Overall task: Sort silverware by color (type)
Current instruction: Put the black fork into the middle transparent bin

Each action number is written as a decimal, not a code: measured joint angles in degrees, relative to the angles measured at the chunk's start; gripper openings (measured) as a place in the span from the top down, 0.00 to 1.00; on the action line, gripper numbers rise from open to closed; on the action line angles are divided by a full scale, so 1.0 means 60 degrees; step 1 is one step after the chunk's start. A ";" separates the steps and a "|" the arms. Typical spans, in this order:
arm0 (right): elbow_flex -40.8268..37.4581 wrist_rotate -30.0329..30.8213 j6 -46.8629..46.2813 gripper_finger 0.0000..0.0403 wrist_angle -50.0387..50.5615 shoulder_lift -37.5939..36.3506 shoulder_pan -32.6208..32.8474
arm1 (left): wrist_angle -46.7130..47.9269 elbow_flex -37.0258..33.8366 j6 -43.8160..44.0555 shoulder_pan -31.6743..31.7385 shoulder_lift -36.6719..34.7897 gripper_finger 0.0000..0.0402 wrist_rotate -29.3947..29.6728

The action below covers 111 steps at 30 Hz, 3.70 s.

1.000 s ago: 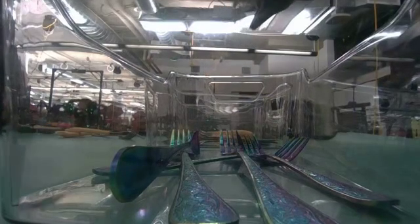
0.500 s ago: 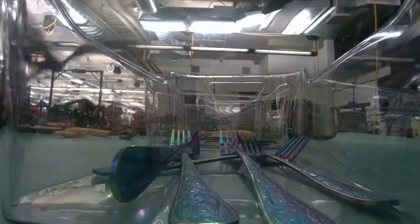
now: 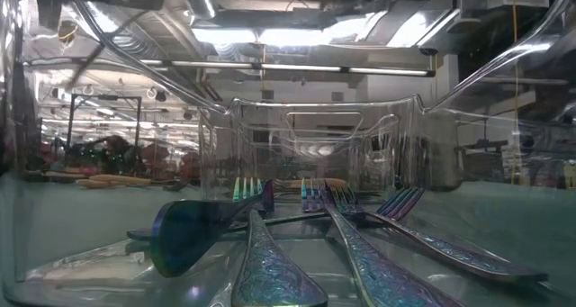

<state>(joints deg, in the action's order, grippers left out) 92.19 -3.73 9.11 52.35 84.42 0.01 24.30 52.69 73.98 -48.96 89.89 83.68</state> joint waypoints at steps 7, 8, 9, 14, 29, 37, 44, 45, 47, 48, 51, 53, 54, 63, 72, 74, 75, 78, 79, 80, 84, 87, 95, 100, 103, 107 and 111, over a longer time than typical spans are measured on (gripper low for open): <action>-0.0007 -0.1662 0.0002 0.82 -0.1361 0.0367 0.0000 | -0.1002 0.0000 -0.1351 0.0488 0.0000 0.99 0.0371; -0.0009 -0.1786 0.0001 0.82 -0.1401 0.0455 0.0000 | -0.1184 0.0000 -0.1539 0.0574 0.0000 0.99 0.0374; -0.0006 -0.1839 0.0000 0.82 -0.1597 0.0545 0.0000 | -0.1335 0.0006 -0.1722 0.0651 0.0000 0.99 0.0377; -0.0005 -0.1891 0.0022 0.82 -0.1544 0.0842 0.0000 | -0.2647 0.0009 -0.3002 0.1052 -0.0005 0.99 -0.0145; -0.0008 -0.2143 0.0564 0.82 -0.0415 0.1097 -0.0007 | -1.0845 0.0007 -1.2061 0.2636 -0.0029 1.00 -0.5196; -0.0005 -0.3638 0.0820 0.82 -0.1274 0.1094 -0.0007 | -1.3063 0.0007 -1.4858 0.3346 -0.0029 1.00 -0.8113; -0.0005 -0.5549 0.0816 0.82 -0.2619 0.1100 0.0004 | -1.3495 0.0007 -1.5465 0.3720 -0.0029 1.00 -0.9368; -0.0005 -0.5647 0.0822 0.82 -0.2779 0.1100 0.0004 | -1.3507 0.0007 -1.5464 0.3779 -0.0029 0.99 -0.9562; -0.0005 -0.5725 0.0820 0.82 -0.3069 0.1100 0.0004 | -1.3505 0.0007 -1.5461 0.3888 -0.0029 0.99 -0.9871; -0.0005 -0.5737 0.0819 0.82 -0.3180 0.1100 0.0004 | -1.3505 0.0007 -1.5461 0.3941 -0.0029 0.99 -0.9986; -0.0005 -0.5742 0.0808 0.82 -0.3405 0.1100 0.0004 | -1.3508 0.0007 -1.5457 0.4102 -0.0029 0.99 -1.0325; -0.0005 -0.5830 0.0805 0.82 -0.3471 0.1100 0.0004 | -1.3510 0.0007 -1.5457 0.4201 -0.0029 0.99 -1.0509; -0.0005 -0.5912 0.0801 0.82 -0.3474 0.1104 0.0004 | -1.3541 0.0007 -1.5457 0.4256 -0.0029 0.99 -1.0604; -0.0005 -0.7026 0.0786 0.82 -0.3495 0.1105 0.0004 | -1.4027 -0.0002 -1.5439 0.4688 -0.0032 0.99 -1.1607; -0.0005 -0.6980 0.0789 0.82 -0.4038 0.1111 0.0004 | -1.4098 -0.0004 -1.5359 0.5024 -0.0036 0.99 -1.2153; -0.0002 -0.6980 0.0787 0.82 -0.4216 0.1111 0.0004 | -1.4098 -0.0002 -1.5359 0.5060 -0.0035 0.99 -1.2153; -0.0002 -0.6977 0.0786 0.82 -0.4288 0.1111 0.0004 | -1.4111 -0.0002 -1.5359 0.5076 -0.0034 0.99 -1.2155; 0.0002 -0.6976 0.0786 0.82 -0.4370 0.1111 0.0004 | -1.4223 0.0000 -1.5379 0.5103 -0.0035 0.99 -1.2157; 0.0002 -0.6976 0.0786 0.82 -0.4370 0.1111 0.0004 | -1.4237 0.0000 -1.5418 0.5114 -0.0036 0.99 -1.2157; 0.0002 -0.6976 0.0786 0.82 -0.4370 0.1111 0.0004 | -1.4241 0.0000 -1.5424 0.5142 -0.0036 0.99 -1.2157; 0.0002 -0.6994 0.0786 0.82 -0.4366 0.1111 0.0004 | -1.4233 -0.0003 -1.5427 0.5259 -0.0036 0.99 -1.2177; 0.0002 -0.7057 0.0786 0.82 -0.4365 0.1111 0.0004 | -1.4231 -0.0002 -1.5428 0.5348 -0.0036 0.99 -1.2176; 0.0002 -0.7060 0.0786 0.84 -0.4356 0.1111 0.0004 | -1.4230 0.0000 -1.5429 0.5455 -0.0035 0.99 -1.2175; 0.0002 -0.7048 0.0790 0.93 -0.4352 0.1111 0.0000 | -1.4219 -0.0004 -1.5428 0.5451 -0.0036 0.99 -1.2175; 0.0002 -0.7067 0.0808 0.99 -0.4348 0.1111 0.0004 | -1.4222 0.0000 -1.5424 0.5447 -0.0033 0.99 -1.2162; 0.0002 -0.7056 0.0695 0.98 -0.4326 0.1111 0.0004 | -1.4211 0.0000 -1.5424 0.5440 -0.0036 0.99 -1.2051; 0.0002 -0.6935 0.0515 0.99 -0.4287 0.1107 0.0000 | -1.4215 0.0000 -1.5421 0.5436 -0.0033 0.99 -1.1861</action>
<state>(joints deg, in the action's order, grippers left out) 92.20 -45.34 12.19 26.63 91.07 0.01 -60.99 52.69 -18.55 -16.34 89.69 12.51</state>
